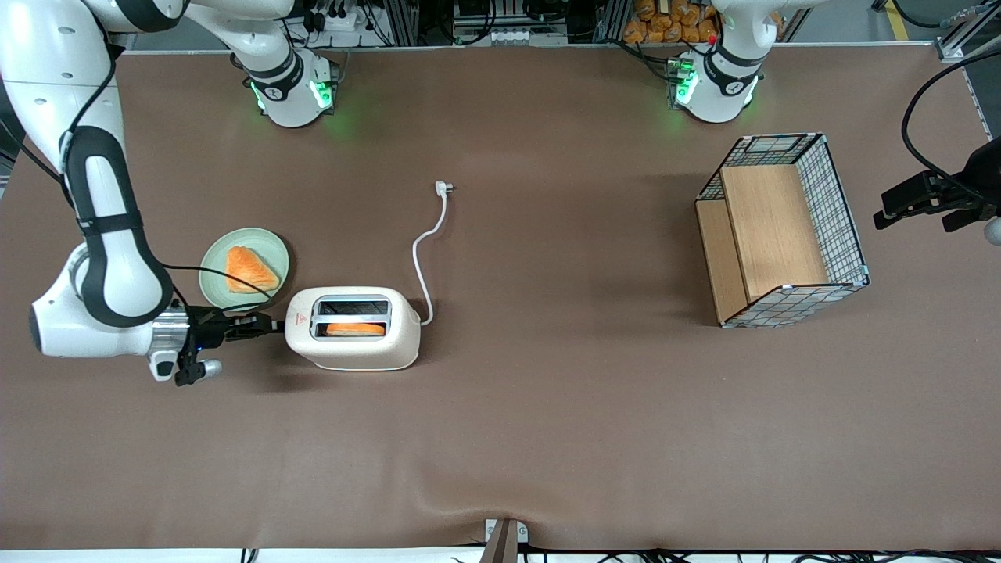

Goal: Press toaster button with right arm

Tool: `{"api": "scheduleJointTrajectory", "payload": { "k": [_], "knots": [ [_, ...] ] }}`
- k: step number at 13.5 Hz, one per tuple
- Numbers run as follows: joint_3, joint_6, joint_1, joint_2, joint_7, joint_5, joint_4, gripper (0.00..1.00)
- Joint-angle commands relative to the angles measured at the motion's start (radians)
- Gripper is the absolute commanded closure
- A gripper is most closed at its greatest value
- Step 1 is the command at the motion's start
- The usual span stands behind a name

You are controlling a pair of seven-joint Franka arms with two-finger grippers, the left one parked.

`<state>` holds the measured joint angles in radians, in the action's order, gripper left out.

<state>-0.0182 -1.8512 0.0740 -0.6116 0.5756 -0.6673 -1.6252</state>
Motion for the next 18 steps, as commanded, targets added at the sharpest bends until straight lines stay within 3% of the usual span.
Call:
{"api": "scheduleJointTrajectory", "payload": {
  "k": [1, 2, 4, 9, 14, 18],
  "knots": [
    [0.006, 0.096, 0.021, 0.0, -0.013, 0.098, 0.12, 0.5],
    [0.006, 0.115, 0.027, 0.006, -0.023, 0.124, 0.139, 0.0],
    [0.004, 0.129, 0.043, 0.059, -0.025, 0.167, 0.139, 0.0],
    [-0.029, 0.22, 0.04, 0.229, -0.033, 0.348, 0.13, 0.0],
    [-0.026, 0.354, -0.025, 0.403, -0.244, 0.481, 0.11, 0.0],
    [-0.025, 0.352, -0.089, 0.501, -0.359, 0.526, 0.031, 0.0]
  ]
}}
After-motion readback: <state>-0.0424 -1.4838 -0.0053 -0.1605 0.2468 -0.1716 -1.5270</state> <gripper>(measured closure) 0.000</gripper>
